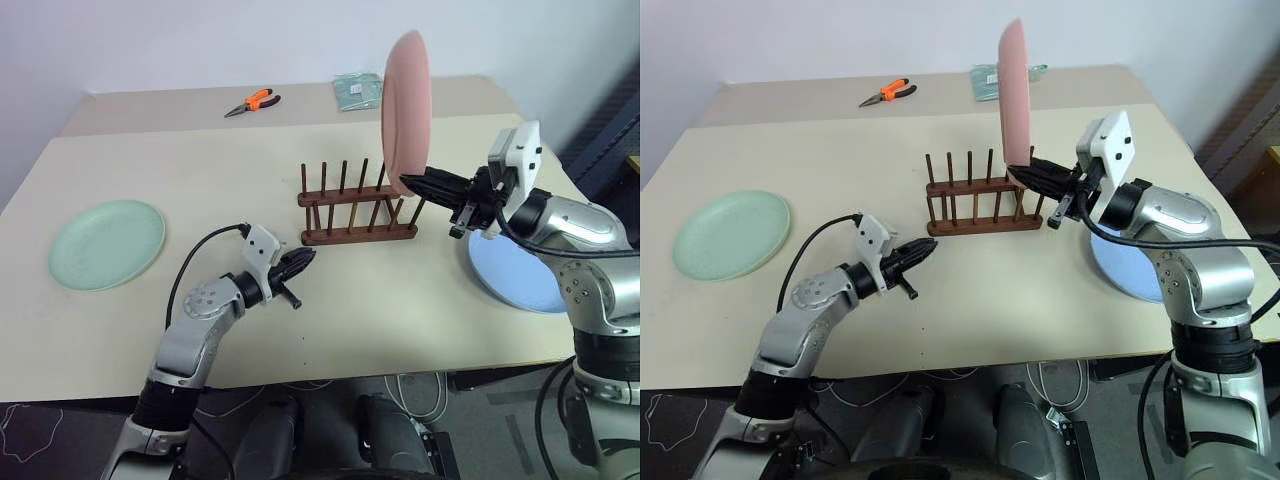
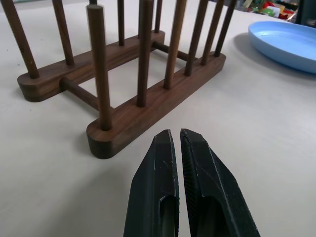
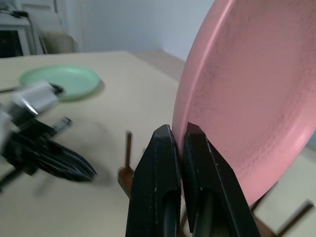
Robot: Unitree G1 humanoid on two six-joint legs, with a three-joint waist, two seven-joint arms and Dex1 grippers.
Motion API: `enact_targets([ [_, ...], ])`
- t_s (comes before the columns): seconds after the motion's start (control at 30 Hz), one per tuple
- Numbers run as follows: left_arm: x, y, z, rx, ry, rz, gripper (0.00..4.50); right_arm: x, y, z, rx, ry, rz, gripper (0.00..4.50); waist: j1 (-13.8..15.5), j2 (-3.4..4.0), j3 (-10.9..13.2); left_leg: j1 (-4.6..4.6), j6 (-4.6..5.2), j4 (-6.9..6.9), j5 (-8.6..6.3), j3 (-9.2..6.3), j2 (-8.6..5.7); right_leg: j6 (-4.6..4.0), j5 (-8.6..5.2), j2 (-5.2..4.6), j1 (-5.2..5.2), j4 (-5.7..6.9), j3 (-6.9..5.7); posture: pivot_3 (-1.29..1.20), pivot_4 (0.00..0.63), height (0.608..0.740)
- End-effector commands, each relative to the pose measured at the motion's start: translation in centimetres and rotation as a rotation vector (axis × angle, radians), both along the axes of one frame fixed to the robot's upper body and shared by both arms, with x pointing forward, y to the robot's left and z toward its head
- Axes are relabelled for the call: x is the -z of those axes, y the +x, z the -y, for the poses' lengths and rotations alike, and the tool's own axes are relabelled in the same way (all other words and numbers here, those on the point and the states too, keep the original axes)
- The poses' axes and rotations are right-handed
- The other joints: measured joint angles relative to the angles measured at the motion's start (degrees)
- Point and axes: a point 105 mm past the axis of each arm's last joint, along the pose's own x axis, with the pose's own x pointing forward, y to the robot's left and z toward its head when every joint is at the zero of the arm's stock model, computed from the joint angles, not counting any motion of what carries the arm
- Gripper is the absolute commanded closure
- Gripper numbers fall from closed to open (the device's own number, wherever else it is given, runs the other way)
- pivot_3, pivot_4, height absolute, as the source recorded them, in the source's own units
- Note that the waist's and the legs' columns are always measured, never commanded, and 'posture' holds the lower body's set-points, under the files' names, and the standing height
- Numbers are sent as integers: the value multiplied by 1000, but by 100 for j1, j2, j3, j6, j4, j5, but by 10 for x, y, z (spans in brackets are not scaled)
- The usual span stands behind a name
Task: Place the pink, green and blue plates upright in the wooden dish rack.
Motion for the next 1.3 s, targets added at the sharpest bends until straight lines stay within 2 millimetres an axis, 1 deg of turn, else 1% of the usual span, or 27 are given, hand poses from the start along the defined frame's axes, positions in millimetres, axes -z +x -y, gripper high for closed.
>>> enact_targets([
  [0.03, -11, -5, 3, 22, -6, 45, 4266, -12, 2, 6, -9, -15, 54, 4473, 2, 0, 1, -1, 0, 0, 0, 1, 0, 0, 0, 1, -1, 0, 0, 0, 150, 739],
  [0.33, -11, -6, 7, 39, -7, 41, 4266, 9, 13, 24, -14, 17, -57, 4473, 1, 0, 2, -2, 0, 0, 0, 2, 0, 1, 1, 1, -2, 0, 0, 0, 150, 739],
  [0.43, -11, -6, 7, 43, -7, 41, 4266, 12, 15, 27, -12, 27, -79, 4473, 1, 0, 2, -2, 0, 1, 0, 2, 0, 1, 1, 1, -2, 0, 0, 0, 150, 739],
  [0.47, -11, -6, 7, 43, -7, 40, 4266, 11, 16, 28, 0, 22, -72, 3802, 1, 1, 3, -2, 0, 0, 0, 2, 0, 0, 0, 1, -2, 0, 0, 0, 150, 739],
  [0.5, -11, -6, 7, 43, -10, 36, 4266, 10, 18, 30, 17, 7, -55, 3522, 0, 1, 3, -2, 0, 0, 0, 2, 0, 1, 0, 0, -2, 0, 1, 0, 150, 739],
  [0.6, -9, -6, 6, 45, -14, 17, 4266, 4, 22, 36, 88, -46, 28, 1945, 1, 1, 3, -3, 0, 0, 0, 2, 0, 1, 0, 0, -3, 0, 1, 0, 150, 739],
  [0.63, -9, -6, 5, 44, -12, 15, 4014, 2, 24, 39, 120, -77, 65, 1454, 1, 1, 3, -4, 0, 0, 0, 3, 0, 1, 0, 0, -4, 0, 1, 0, 150, 739],
  [0.7, -9, -5, 1, 26, -14, 14, 3375, -2, 25, 45, 173, -143, 128, 1436, 4, 2, 3, -6, 0, 0, 0, 3, -1, 1, 1, 1, -7, 0, 1, 0, 150, 739],
  [0.8, -15, 1, -8, -25, -25, 33, 1922, -13, 22, 52, 228, -214, 210, 1436, 6, 1, 3, -16, -1, 2, 0, 5, -1, 3, 2, 1, -17, 2, 1, 0, 150, 739],
  [0.9, -26, 16, -32, -160, -32, 79, 367, -34, 16, 59, 278, -231, 272, 1436, 2, 3, 5, -31, -1, 6, 1, 5, -1, 3, 3, 0, -35, 8, 3, 0, 150, 739],
  [0.93, -31, 23, -45, -234, -40, 101, 17, -43, 14, 59, 290, -234, 296, 1175, 4, 3, 5, -40, -1, 8, 1, 5, -1, 6, 6, 0, -46, 13, 4, 0, 150, 739],
  [1.0, -43, 39, -81, -439, -47, 153, 0, -62, 5, 53, 280, -234, 351, 550, 1, 3, 5, -49, -3, 9, 2, 4, 1, 17, 14, 0, -57, 15, 3, 0, 150, 739],
  [1.03, -47, 45, -101, -544, -51, 169, 0, -69, 1, 46, 261, -234, 378, 34, -8, 3, 5, -51, -3, 10, 2, 4, 2, 16, 16, 0, -60, 16, 4, 0, 150, 739],
  [1.1, -51, 50, -123, -667, -71, 176, 0, -75, -4, 34, 233, -243, 412, 34, -10, 3, 5, -52, -3, 8, 2, 5, 4, 16, 17, 1, -63, 16, 4, 0, 150, 739],
  [1.13, -56, 51, -137, -738, -84, 194, 0, -76, -6, 24, 208, -263, 438, 34, -4, 3, 5, -52, -4, 8, 2, 4, 5, 17, 17, 1, -63, 15, 3, 0, 150, 739],
  [1.17, -59, 51, -145, -782, -93, 208, 0, -77, -8, 18, 192, -277, 455, 34, 4, 2, 6, -54, -4, 7, 2, 4, 4, 17, 17, 1, -63, 15, 3, 0, 150, 739],
  [1.23, -67, 46, -200, -1100, -65, 251, 0, -67, -18, -29, 32, -297, 485, 34, -11, -3, 8, -57, -4, 9, 2, 4, 2, 18, 17, 2, -63, 11, 1, 0, 150, 739],
  [1.27, -66, 39, -228, -1266, -62, 241, 0, -58, -23, -51, -41, -308, 489, 34, -35, -7, 10, -56, -4, 9, 2, 5, 1, 19, 18, 3, -65, 12, 3, 0, 150, 739],
  [1.3, -64, 29, -253, -1417, -75, 221, 0, -45, -24, -70, -97, -334, 479, 34, -74, -14, 10, -56, -5, 10, 3, 5, 4, 18, 19, 2, -69, 16, 6, 0, 150, 739],
])
